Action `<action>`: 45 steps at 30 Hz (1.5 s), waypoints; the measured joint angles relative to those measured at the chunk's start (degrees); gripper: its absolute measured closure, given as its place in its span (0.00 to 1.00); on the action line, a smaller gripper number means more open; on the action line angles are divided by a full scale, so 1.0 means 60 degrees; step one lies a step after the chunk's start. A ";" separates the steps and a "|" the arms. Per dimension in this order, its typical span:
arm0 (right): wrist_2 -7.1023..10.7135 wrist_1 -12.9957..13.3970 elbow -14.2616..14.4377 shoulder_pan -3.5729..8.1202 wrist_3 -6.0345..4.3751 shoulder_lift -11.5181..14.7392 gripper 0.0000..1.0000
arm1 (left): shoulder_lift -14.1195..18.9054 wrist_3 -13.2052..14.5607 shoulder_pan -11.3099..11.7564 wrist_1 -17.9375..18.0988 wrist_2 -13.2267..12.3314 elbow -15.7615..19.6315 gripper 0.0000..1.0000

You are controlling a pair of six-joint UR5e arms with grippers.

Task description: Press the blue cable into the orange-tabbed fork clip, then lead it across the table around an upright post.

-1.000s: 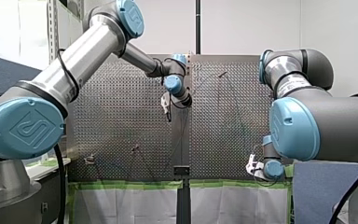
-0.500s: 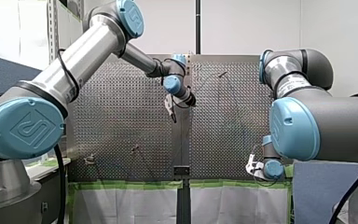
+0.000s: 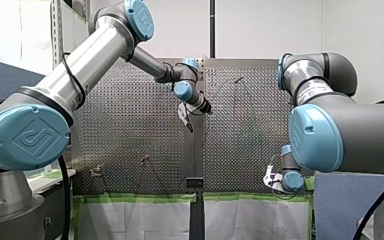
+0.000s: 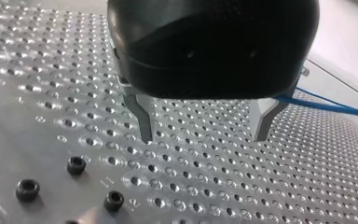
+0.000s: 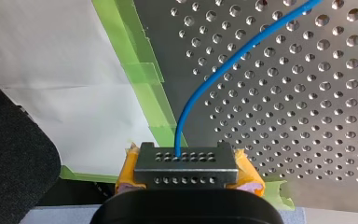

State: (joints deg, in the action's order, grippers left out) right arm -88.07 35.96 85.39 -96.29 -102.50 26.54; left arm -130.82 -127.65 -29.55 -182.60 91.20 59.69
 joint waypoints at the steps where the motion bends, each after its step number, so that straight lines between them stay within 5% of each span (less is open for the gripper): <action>1: 0.0000 0.0000 0.0000 -0.0004 0.0000 -0.0001 1.00 | 0.0001 -0.0039 0.0005 -0.0011 -0.0001 -0.0001 0.00; 17: 0.0000 -0.0064 0.0001 -0.0014 0.0018 0.0001 1.00 | 0.0382 0.0548 -0.0031 -0.0477 -0.0060 0.0197 0.00; 33: 0.0000 -0.0139 -0.0001 -0.0014 0.0068 0.0003 1.00 | 0.0931 0.0725 -0.0198 -0.0576 -0.1107 0.0754 0.00; 45: -0.0006 -0.0219 -0.0030 0.0006 0.0138 0.0002 1.00 | 0.1412 0.0812 -0.0207 -0.0570 -0.1040 0.0756 0.00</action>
State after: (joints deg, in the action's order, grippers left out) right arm -88.11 34.64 85.21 -96.25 -101.67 26.56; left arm -122.34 -122.78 -30.79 -186.03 84.96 64.23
